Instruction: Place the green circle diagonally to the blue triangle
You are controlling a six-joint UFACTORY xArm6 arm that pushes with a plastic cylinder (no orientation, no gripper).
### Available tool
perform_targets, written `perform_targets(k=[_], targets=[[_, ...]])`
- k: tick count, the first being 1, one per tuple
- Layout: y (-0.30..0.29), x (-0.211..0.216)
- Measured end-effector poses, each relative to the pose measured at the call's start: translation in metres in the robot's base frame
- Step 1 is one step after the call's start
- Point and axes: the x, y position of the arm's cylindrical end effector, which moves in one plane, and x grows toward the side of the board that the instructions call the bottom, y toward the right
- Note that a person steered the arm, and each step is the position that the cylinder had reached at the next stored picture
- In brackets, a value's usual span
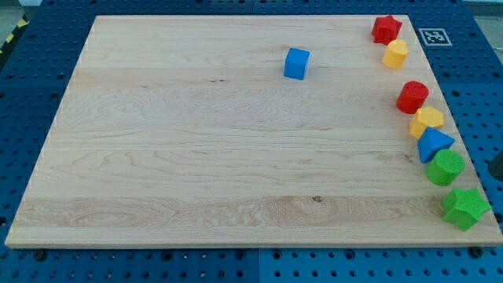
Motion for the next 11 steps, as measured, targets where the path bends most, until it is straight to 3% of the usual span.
perform_targets(k=[4, 7, 11], targets=[[-0.076, 0.014], [-0.034, 0.02], [-0.053, -0.007]])
